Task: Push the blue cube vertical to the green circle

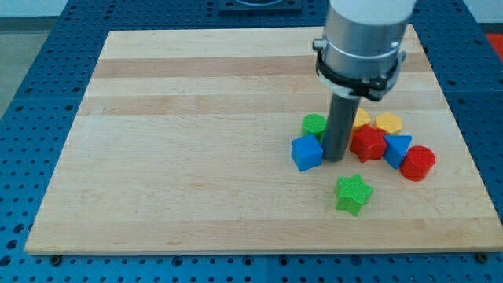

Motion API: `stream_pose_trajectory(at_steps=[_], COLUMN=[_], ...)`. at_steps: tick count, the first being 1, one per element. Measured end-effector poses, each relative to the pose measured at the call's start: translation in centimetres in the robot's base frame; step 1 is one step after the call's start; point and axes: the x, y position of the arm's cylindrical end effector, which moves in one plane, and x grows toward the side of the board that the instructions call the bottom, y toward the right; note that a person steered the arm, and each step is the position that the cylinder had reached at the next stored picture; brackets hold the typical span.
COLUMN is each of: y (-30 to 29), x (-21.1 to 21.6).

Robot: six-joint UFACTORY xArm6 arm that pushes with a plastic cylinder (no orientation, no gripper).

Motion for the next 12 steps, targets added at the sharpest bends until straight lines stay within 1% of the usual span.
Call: stream_pose_trajectory(at_steps=[1,2,3,4,5,6,7,8,9,10,11,12], y=[-0.2,-5.5,-10.7,-10.1,-6.9,-3.8,-4.7,-10.6,-13.1,-11.0,-11.4,-12.8], x=[2.0,1.4,-2.1,-0.8,2.7,2.2,-0.6,-2.0,-2.2,-1.3,-4.7,-11.5])
